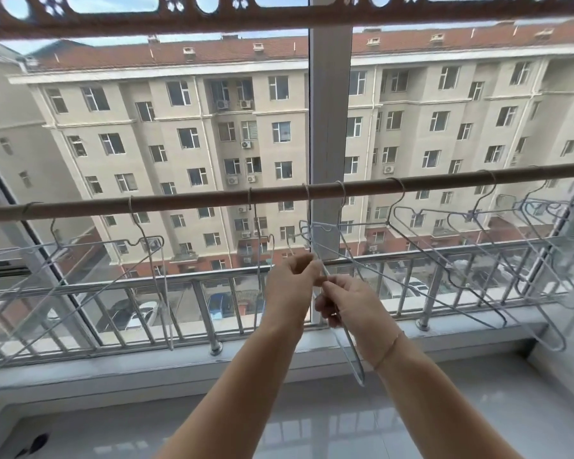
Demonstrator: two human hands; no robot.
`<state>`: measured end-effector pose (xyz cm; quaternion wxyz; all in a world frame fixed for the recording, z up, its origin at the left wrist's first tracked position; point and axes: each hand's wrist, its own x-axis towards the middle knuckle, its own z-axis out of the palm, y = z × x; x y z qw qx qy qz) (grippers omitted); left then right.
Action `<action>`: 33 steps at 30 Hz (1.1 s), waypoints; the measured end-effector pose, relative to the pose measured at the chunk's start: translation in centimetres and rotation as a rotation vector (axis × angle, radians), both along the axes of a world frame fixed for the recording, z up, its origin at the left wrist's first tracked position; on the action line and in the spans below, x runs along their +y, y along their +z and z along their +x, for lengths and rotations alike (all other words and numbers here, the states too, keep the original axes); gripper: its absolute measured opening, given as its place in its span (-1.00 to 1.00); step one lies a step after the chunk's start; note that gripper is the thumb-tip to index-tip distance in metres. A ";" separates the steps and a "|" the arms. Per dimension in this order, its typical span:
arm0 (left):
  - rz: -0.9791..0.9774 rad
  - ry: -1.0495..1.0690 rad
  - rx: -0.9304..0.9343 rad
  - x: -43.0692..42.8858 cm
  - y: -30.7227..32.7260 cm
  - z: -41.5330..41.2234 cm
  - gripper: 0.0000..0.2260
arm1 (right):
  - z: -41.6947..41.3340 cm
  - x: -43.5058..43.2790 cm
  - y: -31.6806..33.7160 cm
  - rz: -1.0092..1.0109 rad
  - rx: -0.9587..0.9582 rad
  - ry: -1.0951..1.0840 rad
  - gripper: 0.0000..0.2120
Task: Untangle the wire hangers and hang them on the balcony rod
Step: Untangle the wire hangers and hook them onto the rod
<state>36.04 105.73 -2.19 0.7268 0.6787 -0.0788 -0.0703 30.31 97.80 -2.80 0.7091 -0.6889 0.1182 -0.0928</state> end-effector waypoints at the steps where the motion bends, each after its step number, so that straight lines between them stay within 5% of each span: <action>1: -0.007 0.020 -0.025 0.5 0.2 -0.2 -0.86 | -0.1 0.1 0.0 -0.035 0.014 -0.008 -0.84; 5: -0.055 0.105 -0.200 3.8 1.7 -0.9 -0.81 | -0.6 0.6 -0.1 -0.380 -0.034 -0.131 -0.70; 9: -0.046 0.277 -0.256 7.0 1.7 0.4 -0.93 | -1.6 3.4 0.7 -0.561 -0.323 -0.243 -0.60; 15: 0.102 0.170 -0.040 7.9 0.0 3.0 -0.94 | 1.0 7.7 -1.7 -0.589 -0.107 -0.017 -0.55; 20: 0.062 0.081 0.052 8.0 -0.8 3.7 -0.91 | 2.4 8.8 -3.7 -0.576 0.012 -0.006 -0.81; 33: -0.091 0.059 0.091 7.9 2.0 5.3 -0.93 | 4.3 8.9 -0.8 -0.526 -0.141 -0.094 -0.68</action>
